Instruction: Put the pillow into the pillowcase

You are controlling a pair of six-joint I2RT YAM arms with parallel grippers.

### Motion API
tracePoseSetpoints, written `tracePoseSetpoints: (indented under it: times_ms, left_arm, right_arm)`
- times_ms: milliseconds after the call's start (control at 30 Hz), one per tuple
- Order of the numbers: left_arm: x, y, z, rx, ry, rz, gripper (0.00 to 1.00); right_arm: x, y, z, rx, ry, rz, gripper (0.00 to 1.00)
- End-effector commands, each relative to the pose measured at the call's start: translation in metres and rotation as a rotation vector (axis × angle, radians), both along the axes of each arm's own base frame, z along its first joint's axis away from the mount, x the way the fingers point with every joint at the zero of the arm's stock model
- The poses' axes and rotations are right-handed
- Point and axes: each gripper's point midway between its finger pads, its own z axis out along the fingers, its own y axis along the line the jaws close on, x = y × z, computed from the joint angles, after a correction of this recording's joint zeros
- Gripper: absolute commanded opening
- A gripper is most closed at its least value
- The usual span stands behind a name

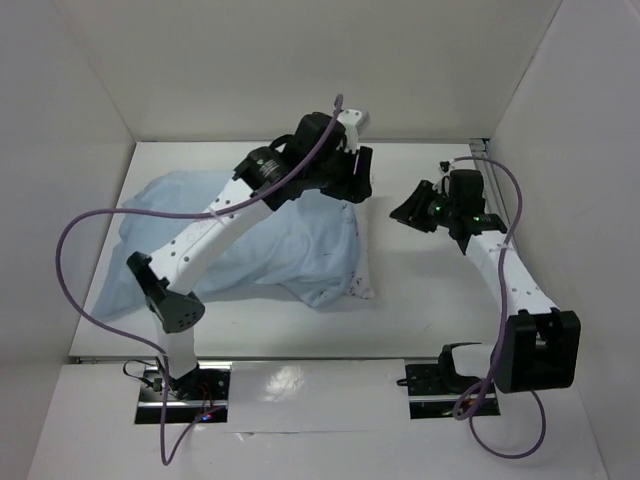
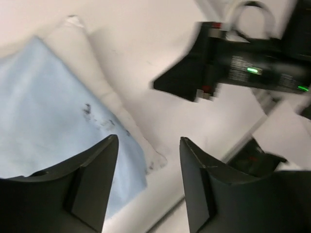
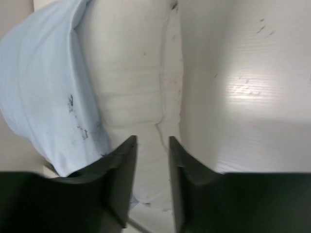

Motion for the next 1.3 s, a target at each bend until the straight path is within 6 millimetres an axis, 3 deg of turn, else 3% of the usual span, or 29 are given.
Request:
tracePoseSetpoints:
  times_ms: [0,33,67,100,133,200,333,433,533,567,633,667,733,767,867,900,967,1033,1067,1133,1167,1200,1267]
  left_arm:
    - [0.053,0.006,-0.057,0.169,0.003,0.190,0.67]
    - [0.070,0.016,-0.062,0.189,-0.011,0.284,0.68]
    - [0.079,0.015,-0.059,0.184,-0.027,0.322,0.68]
    - [0.091,0.021,-0.065,0.199,-0.032,0.376,0.68]
    - [0.103,0.023,-0.078,0.229,-0.043,0.430,0.68]
    - [0.118,0.028,-0.081,0.235,-0.061,0.486,0.68]
    - [0.151,0.041,-0.102,0.236,-0.061,0.573,0.68]
    - [0.162,0.034,-0.118,0.241,-0.065,0.581,0.67]
    - [0.176,0.041,-0.136,0.278,-0.061,0.607,0.62]
    - [0.175,0.037,-0.137,0.267,-0.048,0.585,0.53]
    - [0.178,0.035,-0.142,0.253,-0.030,0.568,0.40]
    - [0.177,0.028,-0.141,0.229,-0.022,0.542,0.21]
    - [0.175,0.024,-0.142,0.224,-0.013,0.511,0.04]
    - [0.172,0.019,-0.143,0.218,-0.003,0.476,0.00]
    - [0.168,0.013,-0.140,0.187,0.022,0.417,0.00]
    - [0.159,0.000,-0.119,0.124,0.012,0.332,0.00]
    - [0.148,-0.015,-0.094,0.043,-0.001,0.233,0.00]
    - [0.126,-0.037,-0.048,-0.106,-0.015,0.085,0.00]
    - [0.116,-0.045,-0.035,-0.159,-0.010,0.027,0.00]
    - [0.083,-0.065,-0.002,-0.326,0.071,-0.153,0.00]
    - [0.074,-0.073,0.024,-0.411,0.046,-0.225,0.00]
    - [0.056,-0.080,0.036,-0.476,0.108,-0.304,0.00]
    - [0.034,-0.094,0.063,-0.550,0.092,-0.392,0.00]
  right_arm:
    - [0.004,-0.011,-0.006,0.054,0.026,-0.017,0.36]
    - [0.016,-0.011,0.004,0.095,-0.017,-0.026,0.36]
    - [0.019,-0.008,0.005,0.114,-0.022,-0.018,0.42]
    - [0.023,-0.004,0.009,0.132,-0.039,0.008,0.55]
    - [0.031,-0.002,0.003,0.144,-0.018,0.011,0.75]
    - [0.041,0.000,0.002,0.145,-0.019,0.027,0.84]
    - [0.055,0.009,-0.014,0.167,0.010,0.066,0.91]
    - [0.062,0.016,-0.016,0.212,0.004,0.092,0.93]
    - [0.070,0.029,-0.025,0.244,0.007,0.121,0.93]
    - [0.068,0.037,-0.036,0.258,0.040,0.138,0.93]
    - [0.072,0.047,-0.039,0.269,0.037,0.162,0.91]
    - [0.074,0.056,-0.045,0.274,0.042,0.188,0.85]
    - [0.076,0.066,-0.047,0.286,0.044,0.209,0.76]
    - [0.078,0.074,-0.051,0.286,0.048,0.227,0.60]
    - [0.077,0.089,-0.045,0.303,0.048,0.272,0.16]
    - [0.076,0.089,-0.041,0.303,0.039,0.273,0.00]
    - [0.078,0.092,-0.027,0.294,-0.001,0.271,0.00]
    - [0.078,0.096,0.001,0.300,-0.067,0.278,0.00]
    - [0.079,0.096,0.023,0.310,-0.113,0.281,0.00]
    - [0.079,0.095,0.041,0.306,-0.142,0.274,0.00]
    - [0.074,0.093,0.055,0.304,-0.170,0.270,0.00]
    - [0.073,0.091,0.065,0.301,-0.197,0.262,0.00]
    - [0.053,0.090,0.060,0.310,-0.185,0.233,0.00]
